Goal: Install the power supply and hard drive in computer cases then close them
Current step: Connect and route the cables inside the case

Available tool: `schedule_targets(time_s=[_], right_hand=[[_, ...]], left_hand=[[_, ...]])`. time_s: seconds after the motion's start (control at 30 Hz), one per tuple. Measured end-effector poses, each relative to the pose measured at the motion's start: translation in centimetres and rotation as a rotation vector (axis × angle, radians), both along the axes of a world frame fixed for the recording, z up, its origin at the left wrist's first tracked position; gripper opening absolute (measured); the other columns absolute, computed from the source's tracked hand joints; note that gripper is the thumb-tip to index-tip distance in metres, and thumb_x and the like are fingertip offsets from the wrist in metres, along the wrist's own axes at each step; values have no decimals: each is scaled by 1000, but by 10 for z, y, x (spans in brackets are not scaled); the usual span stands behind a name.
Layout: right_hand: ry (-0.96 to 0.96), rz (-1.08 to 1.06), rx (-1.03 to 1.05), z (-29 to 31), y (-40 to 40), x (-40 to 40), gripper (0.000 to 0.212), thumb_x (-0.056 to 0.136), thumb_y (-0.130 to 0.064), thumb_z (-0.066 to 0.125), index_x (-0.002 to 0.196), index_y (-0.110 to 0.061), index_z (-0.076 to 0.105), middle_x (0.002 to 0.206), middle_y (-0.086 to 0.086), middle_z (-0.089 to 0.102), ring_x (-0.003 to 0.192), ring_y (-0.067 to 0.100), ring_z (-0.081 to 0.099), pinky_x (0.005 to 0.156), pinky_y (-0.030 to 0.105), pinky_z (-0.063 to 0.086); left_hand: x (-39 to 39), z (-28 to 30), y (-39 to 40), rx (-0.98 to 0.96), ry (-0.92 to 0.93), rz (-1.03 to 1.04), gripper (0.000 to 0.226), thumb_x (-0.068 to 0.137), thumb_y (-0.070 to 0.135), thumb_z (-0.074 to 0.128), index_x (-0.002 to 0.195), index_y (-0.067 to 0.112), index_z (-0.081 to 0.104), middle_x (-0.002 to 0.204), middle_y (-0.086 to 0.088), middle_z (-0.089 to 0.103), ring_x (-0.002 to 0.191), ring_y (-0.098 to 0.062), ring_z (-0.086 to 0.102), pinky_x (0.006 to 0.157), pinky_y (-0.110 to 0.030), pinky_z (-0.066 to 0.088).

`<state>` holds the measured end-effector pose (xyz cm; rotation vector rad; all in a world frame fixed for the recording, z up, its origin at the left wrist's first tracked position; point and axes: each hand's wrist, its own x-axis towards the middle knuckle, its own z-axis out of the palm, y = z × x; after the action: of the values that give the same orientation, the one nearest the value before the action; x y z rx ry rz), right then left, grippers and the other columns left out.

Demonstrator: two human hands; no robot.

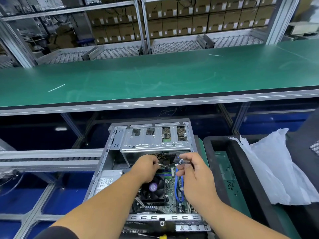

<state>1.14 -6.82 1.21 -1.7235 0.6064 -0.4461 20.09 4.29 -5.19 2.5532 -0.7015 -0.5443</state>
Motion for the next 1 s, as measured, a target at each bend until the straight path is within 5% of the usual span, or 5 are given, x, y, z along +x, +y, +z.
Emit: schedule_targets(time_s=[0.17,0.33,0.5,0.73,1.0], right_hand=[[24,15,7,-1,-4,1,49,108,-14,40,111,-61,57,85,-12,75,62,2,61,56,18,45],[-8,-10,56,-2,-9,4,52,110,-13,36,106,-60,58,89,-15,77,84,3,72,79,23,51],[-97,-37,133,-14,-15,7,46,110,-12,35,108,-50,60,100,-9,78,95,16,76,90,46,58],[-205,-63,286,-16,-24,11,41,110,-5,35,110,-34,63,100,7,77,96,31,77,86,39,63],[-79,-18,30,-11,-13,8,51,105,-1,42,100,-49,59,101,-16,69,91,12,74,81,26,61]], left_hand=[[13,1,0,-5,94,-24,17,96,21,63,109,26,73,93,6,73,82,-12,67,73,-24,51],[6,13,-1,-82,297,-219,41,82,-9,62,97,27,73,95,5,70,76,-3,62,71,-13,48],[-12,13,-4,-137,413,-255,28,81,18,79,108,26,75,98,5,77,76,-8,67,74,-26,55],[-22,0,-13,-267,353,-139,18,86,20,81,85,38,75,81,19,76,72,4,65,77,-19,50],[-4,-6,0,-153,84,102,21,96,23,69,77,29,63,74,13,67,71,-7,63,65,-22,45]])
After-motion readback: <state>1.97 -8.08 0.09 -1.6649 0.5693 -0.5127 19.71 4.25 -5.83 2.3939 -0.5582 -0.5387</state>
